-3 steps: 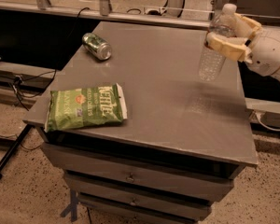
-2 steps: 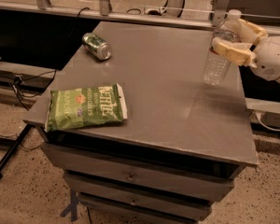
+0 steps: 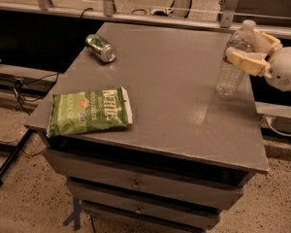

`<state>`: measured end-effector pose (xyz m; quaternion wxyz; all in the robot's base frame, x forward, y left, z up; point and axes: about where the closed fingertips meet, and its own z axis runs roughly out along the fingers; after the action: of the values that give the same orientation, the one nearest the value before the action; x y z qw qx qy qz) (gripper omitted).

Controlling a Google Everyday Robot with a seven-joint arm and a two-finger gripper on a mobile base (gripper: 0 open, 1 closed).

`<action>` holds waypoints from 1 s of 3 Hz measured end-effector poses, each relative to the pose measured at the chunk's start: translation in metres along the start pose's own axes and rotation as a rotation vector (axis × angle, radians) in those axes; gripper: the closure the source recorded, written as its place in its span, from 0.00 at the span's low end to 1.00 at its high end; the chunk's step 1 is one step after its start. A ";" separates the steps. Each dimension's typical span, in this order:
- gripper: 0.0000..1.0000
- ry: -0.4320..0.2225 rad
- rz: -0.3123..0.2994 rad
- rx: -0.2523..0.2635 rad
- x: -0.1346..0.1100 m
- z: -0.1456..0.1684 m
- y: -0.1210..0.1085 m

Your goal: Place water bottle upright

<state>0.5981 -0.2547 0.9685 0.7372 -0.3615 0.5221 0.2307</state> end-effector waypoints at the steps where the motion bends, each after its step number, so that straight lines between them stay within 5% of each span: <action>1: 0.62 0.001 0.018 0.007 0.007 -0.009 -0.003; 3: 0.16 -0.016 0.033 0.000 0.011 -0.023 -0.005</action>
Offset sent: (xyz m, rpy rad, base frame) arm -0.0091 -0.0346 -0.0197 0.0430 0.0209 -0.0084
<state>0.5914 -0.2758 0.9553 0.7375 -0.3510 0.5222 0.2453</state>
